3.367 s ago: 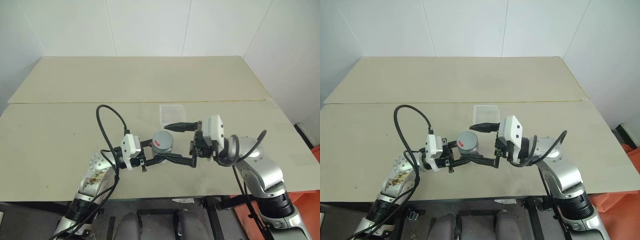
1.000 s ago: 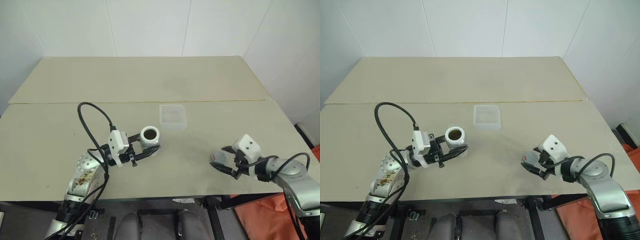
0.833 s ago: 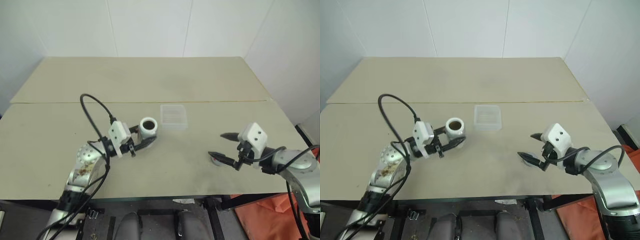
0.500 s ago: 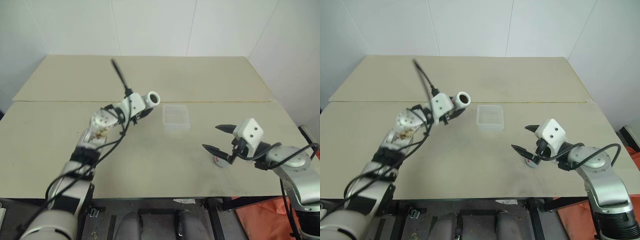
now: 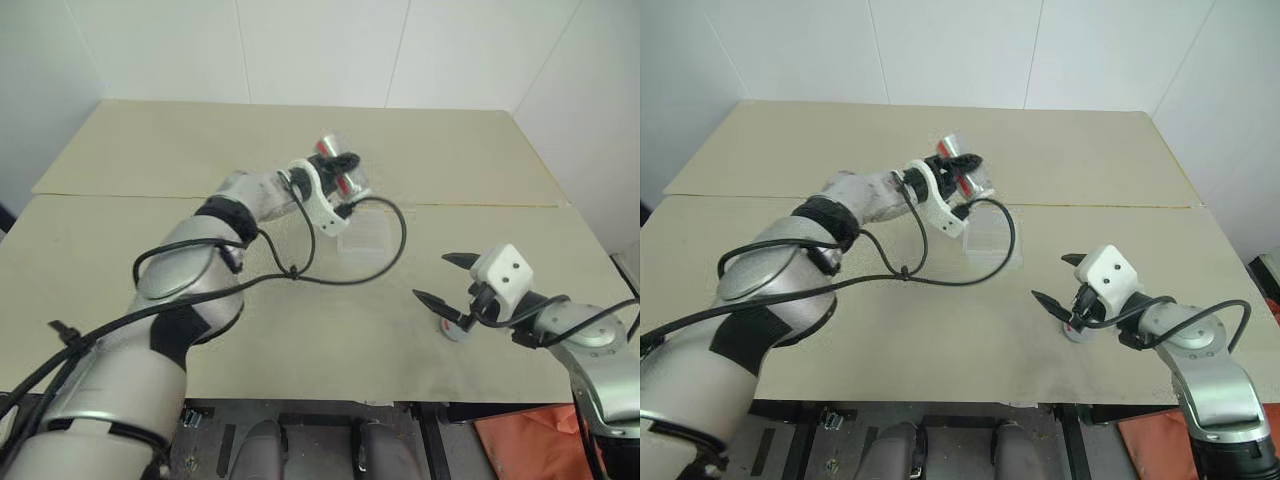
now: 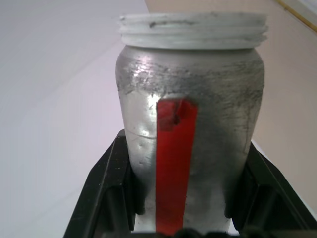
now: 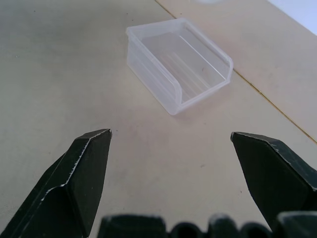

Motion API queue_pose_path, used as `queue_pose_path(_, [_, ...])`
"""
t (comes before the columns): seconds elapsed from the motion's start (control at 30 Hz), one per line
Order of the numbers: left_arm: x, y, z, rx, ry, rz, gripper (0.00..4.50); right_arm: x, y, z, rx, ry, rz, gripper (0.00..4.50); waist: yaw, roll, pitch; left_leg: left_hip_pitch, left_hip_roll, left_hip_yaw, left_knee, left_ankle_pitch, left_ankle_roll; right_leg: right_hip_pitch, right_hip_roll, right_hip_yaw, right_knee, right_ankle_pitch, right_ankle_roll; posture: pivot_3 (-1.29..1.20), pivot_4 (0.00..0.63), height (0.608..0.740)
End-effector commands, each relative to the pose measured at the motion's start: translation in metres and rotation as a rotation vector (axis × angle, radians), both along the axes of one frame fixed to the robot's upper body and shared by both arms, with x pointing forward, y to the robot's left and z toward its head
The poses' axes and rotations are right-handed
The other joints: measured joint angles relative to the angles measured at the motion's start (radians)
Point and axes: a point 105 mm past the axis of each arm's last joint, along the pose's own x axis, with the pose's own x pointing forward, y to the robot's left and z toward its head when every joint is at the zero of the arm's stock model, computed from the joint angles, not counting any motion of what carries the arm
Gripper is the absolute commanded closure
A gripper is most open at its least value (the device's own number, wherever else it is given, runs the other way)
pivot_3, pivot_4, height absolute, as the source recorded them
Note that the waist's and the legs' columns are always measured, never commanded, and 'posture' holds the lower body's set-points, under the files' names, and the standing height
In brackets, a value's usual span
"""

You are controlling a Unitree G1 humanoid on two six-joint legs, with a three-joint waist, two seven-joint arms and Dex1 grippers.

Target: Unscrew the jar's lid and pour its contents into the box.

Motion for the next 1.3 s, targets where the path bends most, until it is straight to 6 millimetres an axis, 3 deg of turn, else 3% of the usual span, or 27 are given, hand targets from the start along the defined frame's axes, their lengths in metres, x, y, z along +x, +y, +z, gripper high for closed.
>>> queue_pose_path(0.03, [0.001,-0.006,0.012,0.073,-0.095,-0.010,2.53,-0.005,-0.006,0.015,-0.001,-0.072,-0.052,0.02,0.000,0.000,0.000,0.000,0.000,0.000,0.000,0.000,0.000,0.000,0.000,0.000,0.000,0.000,0.000,0.00,0.150,0.740])
queue_pose_path(0.33, [0.000,-0.012,0.019,0.062,-0.112,-0.015,2.53,-0.015,-0.009,0.012,0.019,-0.070,-0.099,0.02,-0.002,0.000,0.000,0.000,0.000,0.000,0.002,0.000,0.000,0.000,0.000,0.000,0.002,0.001,0.000,0.00,0.150,0.740])
queue_pose_path(0.43, [0.004,-0.007,0.021,-0.053,-0.037,0.041,2.53,-0.014,-0.009,0.012,0.020,-0.066,-0.102,0.02,-0.002,0.000,0.000,0.000,0.000,-0.001,0.002,0.000,0.000,0.000,0.000,0.000,0.002,0.001,0.001,0.00,0.150,0.740])
queue_pose_path(0.7, [0.022,0.040,0.017,-0.911,0.603,0.297,2.53,-0.011,-0.006,0.007,0.006,-0.060,-0.089,0.02,-0.014,0.000,0.000,0.001,0.000,0.000,0.003,0.000,0.000,0.000,0.000,0.000,0.004,0.002,0.000,0.00,0.150,0.740])
queue_pose_path(0.8, [0.024,0.060,0.014,-1.272,0.855,0.289,2.53,-0.009,-0.003,0.006,0.009,-0.051,-0.071,0.02,-0.015,0.000,0.000,0.001,0.000,-0.001,0.004,0.001,0.000,0.000,0.000,0.001,0.006,0.002,-0.001,0.00,0.150,0.740])
queue_pose_path(0.93, [0.021,0.083,-0.005,-1.583,1.139,0.214,2.53,-0.005,0.000,0.004,0.027,-0.043,-0.061,0.02,-0.014,0.000,0.000,0.005,0.000,-0.001,0.005,0.001,0.000,0.004,0.000,0.000,0.008,0.002,-0.001,0.00,0.150,0.740])
queue_pose_path(1.1, [0.006,0.107,-0.029,-1.828,1.221,0.090,2.53,-0.005,0.003,-0.001,0.014,-0.027,-0.031,0.02,-0.015,0.000,0.000,0.008,0.000,-0.001,0.007,0.001,-0.001,0.006,0.000,0.001,0.012,0.002,-0.001,0.00,0.150,0.740])
queue_pose_path(1.3, [-0.029,0.113,-0.064,-1.892,1.215,0.076,2.53,0.002,0.008,-0.001,0.012,-0.029,-0.007,0.02,-0.016,0.001,0.000,0.010,0.000,-0.002,0.009,0.002,-0.002,0.007,0.000,0.002,0.016,0.003,-0.002,0.00,0.150,0.740])
